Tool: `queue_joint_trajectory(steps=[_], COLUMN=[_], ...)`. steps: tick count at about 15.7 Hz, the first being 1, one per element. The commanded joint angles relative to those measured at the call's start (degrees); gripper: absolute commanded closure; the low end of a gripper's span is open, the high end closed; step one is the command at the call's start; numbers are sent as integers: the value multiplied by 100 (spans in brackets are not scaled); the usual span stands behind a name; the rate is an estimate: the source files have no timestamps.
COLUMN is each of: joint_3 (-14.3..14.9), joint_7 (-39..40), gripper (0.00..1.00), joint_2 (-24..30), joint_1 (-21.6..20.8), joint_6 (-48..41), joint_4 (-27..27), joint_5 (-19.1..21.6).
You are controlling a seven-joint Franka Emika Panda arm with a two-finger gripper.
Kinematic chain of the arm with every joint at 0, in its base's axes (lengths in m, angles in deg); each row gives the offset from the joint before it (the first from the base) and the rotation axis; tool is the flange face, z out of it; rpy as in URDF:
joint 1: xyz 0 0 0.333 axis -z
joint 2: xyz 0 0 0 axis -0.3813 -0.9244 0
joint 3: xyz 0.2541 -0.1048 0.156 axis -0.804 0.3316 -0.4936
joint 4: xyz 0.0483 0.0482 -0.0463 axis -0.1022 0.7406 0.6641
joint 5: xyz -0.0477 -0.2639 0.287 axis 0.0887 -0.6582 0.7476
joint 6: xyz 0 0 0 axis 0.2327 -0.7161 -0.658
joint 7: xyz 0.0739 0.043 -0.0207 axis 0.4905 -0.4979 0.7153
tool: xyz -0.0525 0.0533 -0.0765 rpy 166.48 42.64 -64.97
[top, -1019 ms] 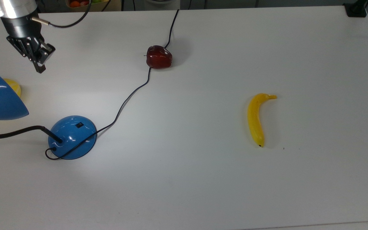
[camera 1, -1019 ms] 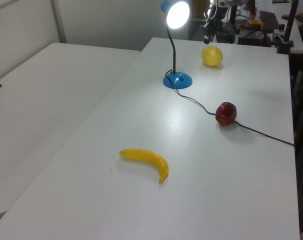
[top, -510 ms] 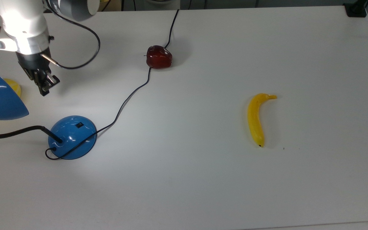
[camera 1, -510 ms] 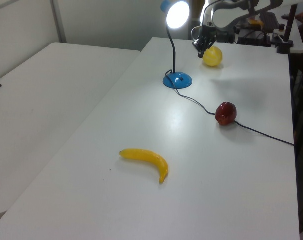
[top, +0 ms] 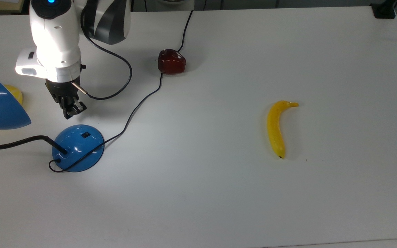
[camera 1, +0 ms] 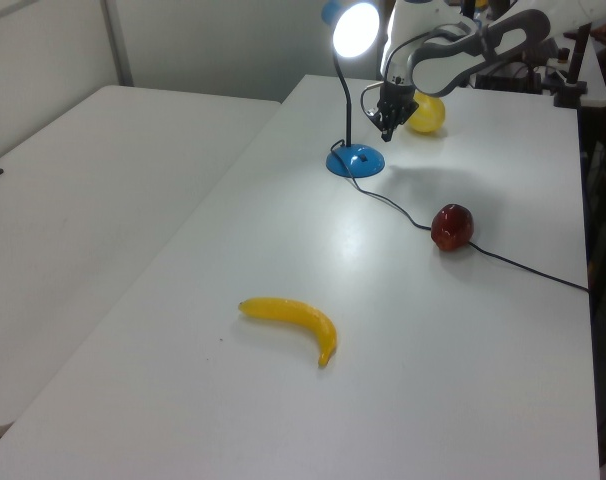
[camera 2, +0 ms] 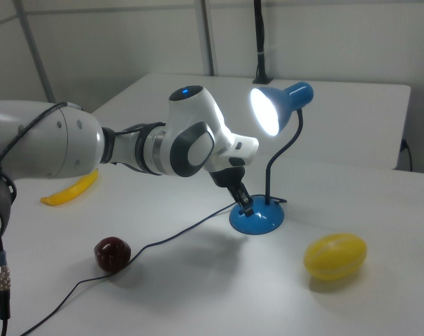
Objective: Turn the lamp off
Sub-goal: 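Move the gripper down toward the switch on the blue lamp base, then press the switch on the lamp base with the gripper fingertips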
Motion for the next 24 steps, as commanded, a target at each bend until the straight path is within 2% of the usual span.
queue_joint_trajectory(steps=[1,24], joint_3=[37,46], joint_7=[-386,-641], gripper=[100,100], joint_2=[6,-407], joint_1=[-206,-417], joint_6=[200,218], joint_4=[47,-252], joint_5=[-136,-189])
